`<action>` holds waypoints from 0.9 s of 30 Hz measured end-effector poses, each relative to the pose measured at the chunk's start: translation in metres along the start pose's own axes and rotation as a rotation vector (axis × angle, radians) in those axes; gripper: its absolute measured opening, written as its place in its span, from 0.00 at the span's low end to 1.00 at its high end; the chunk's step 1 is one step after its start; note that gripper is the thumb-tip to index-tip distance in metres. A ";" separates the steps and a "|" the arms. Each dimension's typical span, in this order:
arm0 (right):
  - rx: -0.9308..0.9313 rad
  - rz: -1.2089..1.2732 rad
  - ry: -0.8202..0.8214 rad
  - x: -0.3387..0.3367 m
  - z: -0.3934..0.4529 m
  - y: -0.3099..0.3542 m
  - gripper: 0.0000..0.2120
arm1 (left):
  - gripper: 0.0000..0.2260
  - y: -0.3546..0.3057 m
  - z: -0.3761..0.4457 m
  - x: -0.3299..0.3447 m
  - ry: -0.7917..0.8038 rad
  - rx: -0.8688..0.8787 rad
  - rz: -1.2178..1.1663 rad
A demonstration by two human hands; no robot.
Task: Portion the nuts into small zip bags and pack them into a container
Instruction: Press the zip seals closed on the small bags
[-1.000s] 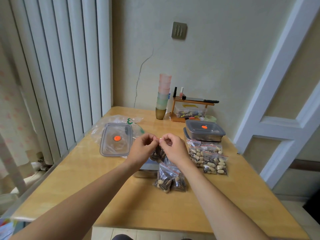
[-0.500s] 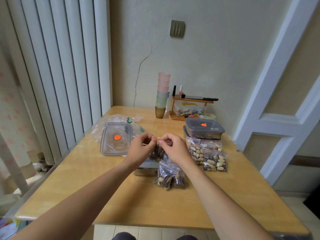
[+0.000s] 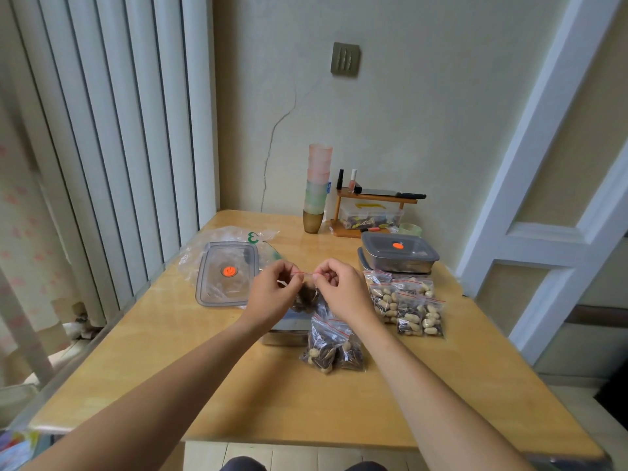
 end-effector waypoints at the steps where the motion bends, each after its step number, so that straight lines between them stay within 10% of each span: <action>1: -0.009 -0.012 0.011 0.000 0.000 0.000 0.05 | 0.08 0.000 -0.001 0.000 0.020 -0.002 -0.007; 27: 0.039 0.282 0.027 0.002 0.000 -0.010 0.02 | 0.04 -0.006 0.001 0.001 0.068 0.068 -0.006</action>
Point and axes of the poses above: each hand's wrist, its own z-axis towards the middle knuckle, its own x-axis out of the palm, y = z × x, the point moved 3 cm from there along z, towards the middle knuckle, and after that the axes turned 1 degree about x, right-handed, at the moved point
